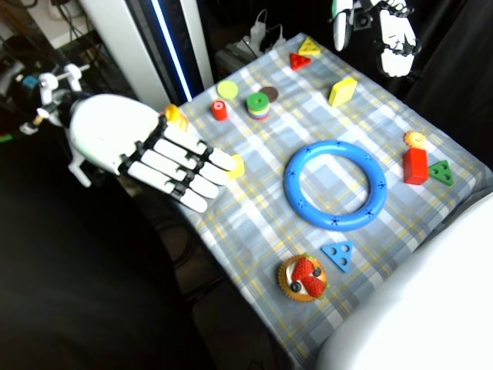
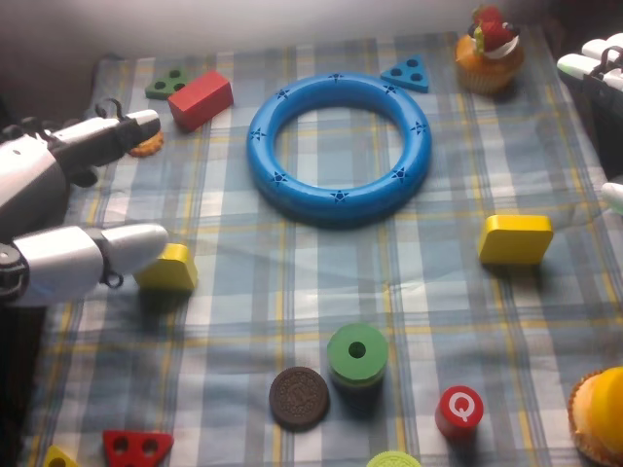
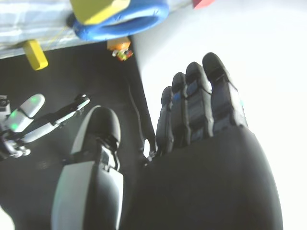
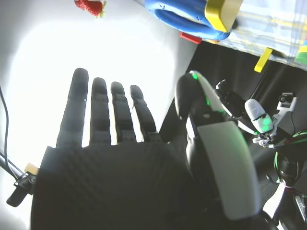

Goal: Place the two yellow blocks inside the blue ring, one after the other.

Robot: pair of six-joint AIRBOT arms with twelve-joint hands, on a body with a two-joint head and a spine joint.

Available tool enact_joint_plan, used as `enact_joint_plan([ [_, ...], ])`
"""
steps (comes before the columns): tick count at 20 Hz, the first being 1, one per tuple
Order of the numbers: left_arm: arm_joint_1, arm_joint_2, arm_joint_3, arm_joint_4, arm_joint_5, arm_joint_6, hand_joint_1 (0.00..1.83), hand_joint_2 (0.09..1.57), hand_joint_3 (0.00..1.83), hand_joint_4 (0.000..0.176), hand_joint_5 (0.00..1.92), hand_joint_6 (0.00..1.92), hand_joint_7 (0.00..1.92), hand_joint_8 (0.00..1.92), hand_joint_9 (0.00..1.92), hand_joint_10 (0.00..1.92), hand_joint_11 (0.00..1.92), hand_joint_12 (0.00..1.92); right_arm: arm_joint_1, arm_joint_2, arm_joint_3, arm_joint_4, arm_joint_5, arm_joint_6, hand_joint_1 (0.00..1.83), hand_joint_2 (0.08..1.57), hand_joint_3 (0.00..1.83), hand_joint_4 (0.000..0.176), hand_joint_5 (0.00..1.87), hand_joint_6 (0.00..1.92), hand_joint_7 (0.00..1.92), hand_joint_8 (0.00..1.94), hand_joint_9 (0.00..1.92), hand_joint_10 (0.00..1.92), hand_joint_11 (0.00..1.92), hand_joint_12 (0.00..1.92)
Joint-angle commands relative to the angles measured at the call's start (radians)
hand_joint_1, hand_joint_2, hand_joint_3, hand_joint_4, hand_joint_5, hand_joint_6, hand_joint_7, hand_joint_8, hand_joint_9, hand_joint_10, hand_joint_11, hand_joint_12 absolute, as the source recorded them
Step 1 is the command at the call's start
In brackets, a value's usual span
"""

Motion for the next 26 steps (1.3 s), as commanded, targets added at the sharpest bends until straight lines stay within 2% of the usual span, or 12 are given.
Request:
enact_joint_plan([
  [1,-0.005,0.003,0.008,0.010,-0.084,-0.004,0.69,1.10,0.00,0.015,0.14,0.00,0.20,0.00,0.22,0.01,0.00,1.13,0.004,-0.004,0.007,-0.005,0.124,0.008,0.37,1.45,0.00,0.000,0.00,0.00,0.04,0.00,0.03,0.07,0.00,0.40],
  [3,-0.008,-0.025,0.034,0.010,-0.024,-0.004,0.79,1.01,0.00,0.031,0.14,0.00,0.17,0.00,0.17,0.00,0.00,0.93,0.002,-0.014,0.016,-0.004,0.123,0.019,0.40,1.43,0.00,0.000,0.00,0.00,0.05,0.00,0.03,0.09,0.00,0.63],
  [6,-0.015,-0.043,0.050,0.006,0.005,-0.002,0.82,1.01,0.00,0.031,0.14,0.00,0.15,0.00,0.13,0.00,0.00,0.72,0.001,-0.016,0.019,-0.002,0.121,0.022,0.42,1.41,0.00,0.000,0.01,0.00,0.06,0.00,0.04,0.12,0.00,0.83],
  [8,-0.020,-0.047,0.054,0.004,0.028,0.014,0.87,1.01,0.00,0.020,0.18,0.01,0.18,0.00,0.13,0.00,0.00,0.57,0.001,-0.019,0.022,-0.001,0.121,0.025,0.44,1.41,0.00,0.000,0.02,0.01,0.07,0.00,0.03,0.13,0.00,0.86],
  [12,-0.032,-0.060,0.064,-0.013,0.055,0.056,0.94,1.04,0.00,0.021,0.20,0.00,0.23,0.00,0.16,0.00,0.00,0.26,0.002,-0.024,0.030,0.004,0.121,0.025,0.45,1.40,0.00,0.000,0.03,0.01,0.08,0.00,0.01,0.19,0.00,0.95],
  [14,-0.036,-0.062,0.064,-0.025,0.062,0.081,0.97,1.04,0.00,0.011,0.23,0.00,0.26,0.00,0.19,0.01,0.00,0.34,0.005,-0.024,0.032,0.004,0.121,0.025,0.46,1.40,0.00,0.000,0.03,0.00,0.09,0.00,0.01,0.22,0.00,1.01],
  [17,-0.036,-0.064,0.066,-0.035,0.062,0.087,0.97,1.07,0.01,0.017,0.26,0.01,0.29,0.00,0.19,0.00,0.00,0.32,0.008,-0.024,0.032,0.004,0.122,0.026,0.46,1.39,0.00,0.000,0.02,0.00,0.08,0.00,0.00,0.22,0.00,1.03],
  [19,-0.037,-0.068,0.069,-0.041,0.063,0.096,1.00,1.09,0.01,0.004,0.32,0.02,0.33,0.01,0.23,0.01,0.00,0.36,0.009,-0.023,0.032,0.004,0.122,0.031,0.46,1.39,0.00,0.000,0.01,0.00,0.06,0.00,0.00,0.19,0.00,1.03],
  [22,-0.042,-0.077,0.077,-0.046,0.068,0.096,1.09,1.09,0.00,0.000,0.51,0.03,0.60,0.06,0.45,0.10,0.00,0.76,0.010,-0.022,0.032,0.004,0.122,0.037,0.42,1.40,0.00,0.000,0.01,0.00,0.05,0.00,0.00,0.14,0.00,0.86],
  [24,-0.053,-0.093,0.087,-0.046,0.078,0.104,1.08,1.11,0.00,0.000,0.58,0.03,0.65,0.05,0.49,0.12,0.00,0.91,0.009,-0.021,0.032,0.004,0.122,0.039,0.44,1.40,0.00,0.000,0.00,0.00,0.04,0.00,0.00,0.08,0.00,0.67],
  [25,-0.058,-0.100,0.090,-0.046,0.086,0.114,1.11,1.10,0.00,0.000,0.62,0.03,0.68,0.05,0.51,0.13,0.00,0.96,0.009,-0.021,0.032,0.004,0.122,0.040,0.43,1.40,0.00,0.000,0.01,0.00,0.05,0.00,0.02,0.08,0.00,0.74],
  [26,-0.062,-0.104,0.090,-0.051,0.093,0.134,1.10,1.12,0.00,0.000,0.62,0.02,0.67,0.03,0.49,0.13,0.00,0.94,0.009,-0.021,0.032,0.004,0.122,0.040,0.46,1.40,0.00,0.000,0.01,0.00,0.07,0.00,0.05,0.09,0.00,0.96],
])
